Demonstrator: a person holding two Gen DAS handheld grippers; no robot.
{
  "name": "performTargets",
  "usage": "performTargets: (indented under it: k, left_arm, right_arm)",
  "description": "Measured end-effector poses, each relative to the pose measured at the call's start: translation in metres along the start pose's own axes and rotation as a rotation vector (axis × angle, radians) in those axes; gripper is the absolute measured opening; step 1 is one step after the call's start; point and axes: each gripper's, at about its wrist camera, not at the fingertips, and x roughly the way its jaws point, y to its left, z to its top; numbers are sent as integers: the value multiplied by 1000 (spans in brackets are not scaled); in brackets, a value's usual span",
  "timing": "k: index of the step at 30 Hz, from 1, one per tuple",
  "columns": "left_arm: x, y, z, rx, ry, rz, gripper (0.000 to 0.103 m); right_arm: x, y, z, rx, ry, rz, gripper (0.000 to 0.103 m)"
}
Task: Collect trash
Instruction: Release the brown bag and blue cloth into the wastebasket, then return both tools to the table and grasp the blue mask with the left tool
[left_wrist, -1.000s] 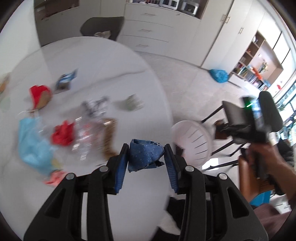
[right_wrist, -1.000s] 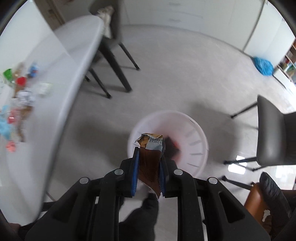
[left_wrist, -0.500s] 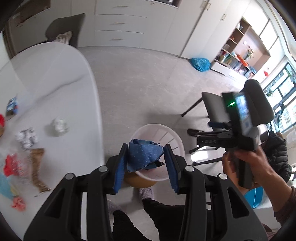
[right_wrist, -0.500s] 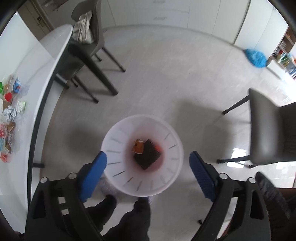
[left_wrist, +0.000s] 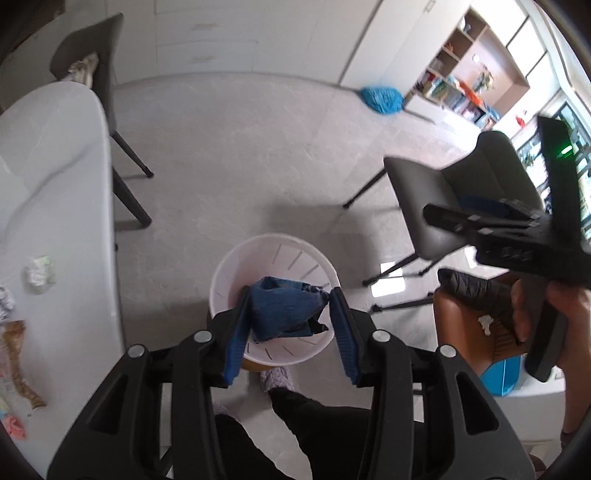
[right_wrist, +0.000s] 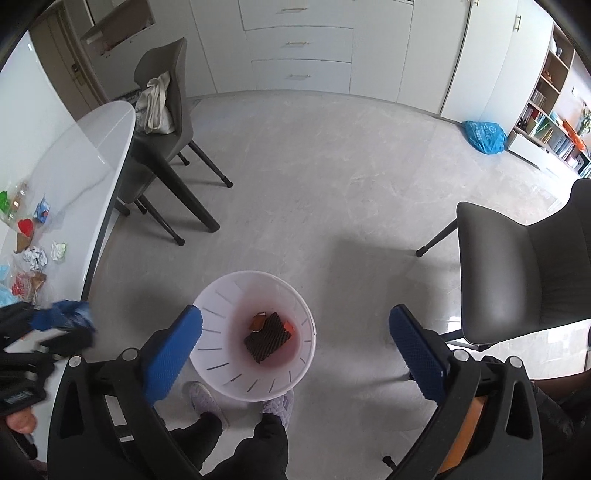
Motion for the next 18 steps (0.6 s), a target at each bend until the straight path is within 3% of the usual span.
performTargets:
  k: [4, 5, 9, 11, 15, 18]
  left_arm:
    - [49, -1, -2, 6, 91, 0, 81]
    - [58, -1, -3, 0, 106, -4, 84]
    - [95, 4, -3, -43, 192, -21, 86]
    - [100, 8, -3, -60, 199, -8, 86]
    - [80, 13, 2, -93, 154, 12, 86]
    - [35, 20, 8, -111, 78, 49, 89]
  right_arm:
    - [4, -1, -4, 8, 16, 3, 100]
    - [7, -2, -5, 8, 24, 3, 100]
    - [14, -6, -11, 4, 57, -4, 100]
    - [18, -7, -13, 3, 71, -9, 100]
    - [13, -9, -12, 0, 65, -12, 100]
    - [3, -5, -6, -6, 39, -3, 100]
